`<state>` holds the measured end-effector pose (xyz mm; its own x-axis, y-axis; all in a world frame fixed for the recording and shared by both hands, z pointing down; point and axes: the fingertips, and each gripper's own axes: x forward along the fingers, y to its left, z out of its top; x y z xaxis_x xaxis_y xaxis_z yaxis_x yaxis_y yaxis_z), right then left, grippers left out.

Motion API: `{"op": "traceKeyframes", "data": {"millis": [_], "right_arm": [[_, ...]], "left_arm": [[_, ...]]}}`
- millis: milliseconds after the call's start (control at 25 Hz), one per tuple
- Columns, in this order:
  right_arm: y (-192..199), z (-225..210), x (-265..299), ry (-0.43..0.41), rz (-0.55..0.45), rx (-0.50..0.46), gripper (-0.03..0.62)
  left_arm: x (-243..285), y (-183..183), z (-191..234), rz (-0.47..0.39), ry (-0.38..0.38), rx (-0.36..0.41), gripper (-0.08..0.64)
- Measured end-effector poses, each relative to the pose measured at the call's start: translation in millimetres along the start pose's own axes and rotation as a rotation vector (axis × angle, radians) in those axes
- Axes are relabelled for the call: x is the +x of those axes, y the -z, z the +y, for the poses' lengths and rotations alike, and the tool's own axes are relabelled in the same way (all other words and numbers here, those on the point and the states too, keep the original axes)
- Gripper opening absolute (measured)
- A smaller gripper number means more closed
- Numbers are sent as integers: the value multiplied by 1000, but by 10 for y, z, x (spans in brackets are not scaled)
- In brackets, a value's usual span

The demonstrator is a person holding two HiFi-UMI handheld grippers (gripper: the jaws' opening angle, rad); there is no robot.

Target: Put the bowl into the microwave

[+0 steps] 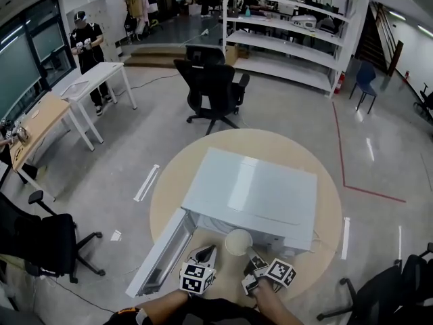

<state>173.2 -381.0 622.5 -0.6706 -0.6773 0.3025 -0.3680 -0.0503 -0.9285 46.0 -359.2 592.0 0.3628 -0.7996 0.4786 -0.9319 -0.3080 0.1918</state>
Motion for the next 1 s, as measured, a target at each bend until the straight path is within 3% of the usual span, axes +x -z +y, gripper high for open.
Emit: {"op": "traceKeyframes", "data": {"millis": [480, 1000], "right_arm": [[-204, 25, 195, 39, -93, 19, 55], [-378, -27, 505, 72, -173, 76, 55]], "left_arm": [[179, -267, 84, -61, -1, 0, 46], [539, -355, 307, -52, -27, -10, 46]]}}
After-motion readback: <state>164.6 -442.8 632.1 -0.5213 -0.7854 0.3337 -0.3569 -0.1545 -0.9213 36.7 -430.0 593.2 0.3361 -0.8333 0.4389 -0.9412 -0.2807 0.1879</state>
